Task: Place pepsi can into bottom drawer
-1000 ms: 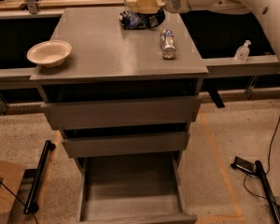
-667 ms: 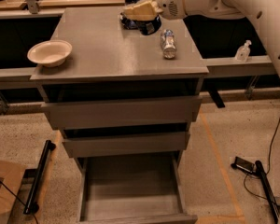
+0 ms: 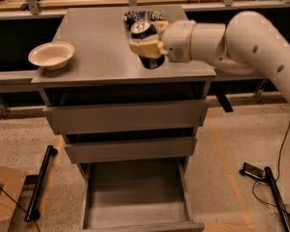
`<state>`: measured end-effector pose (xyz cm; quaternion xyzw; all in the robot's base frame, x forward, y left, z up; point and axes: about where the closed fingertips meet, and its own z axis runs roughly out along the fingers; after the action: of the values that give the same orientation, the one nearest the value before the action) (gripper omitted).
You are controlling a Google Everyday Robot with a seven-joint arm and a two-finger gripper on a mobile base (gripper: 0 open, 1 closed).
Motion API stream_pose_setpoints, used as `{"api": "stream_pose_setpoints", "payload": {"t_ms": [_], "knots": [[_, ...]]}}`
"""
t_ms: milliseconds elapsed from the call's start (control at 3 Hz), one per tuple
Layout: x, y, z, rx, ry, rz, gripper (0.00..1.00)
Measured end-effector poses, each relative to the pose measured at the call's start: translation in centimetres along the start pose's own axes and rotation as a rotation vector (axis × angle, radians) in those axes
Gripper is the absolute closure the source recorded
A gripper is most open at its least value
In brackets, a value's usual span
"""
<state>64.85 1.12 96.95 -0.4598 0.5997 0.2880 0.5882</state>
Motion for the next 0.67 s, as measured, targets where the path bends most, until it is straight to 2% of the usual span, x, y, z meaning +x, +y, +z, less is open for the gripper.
{"api": "stream_pose_setpoints", "payload": {"t_ms": [333, 667], "knots": [[6.3, 3.8, 0.8, 0.005, -0.006, 0.050, 1.00], [13.2, 8.8, 2.1, -0.009, 0.003, 0.126, 1.00]]}}
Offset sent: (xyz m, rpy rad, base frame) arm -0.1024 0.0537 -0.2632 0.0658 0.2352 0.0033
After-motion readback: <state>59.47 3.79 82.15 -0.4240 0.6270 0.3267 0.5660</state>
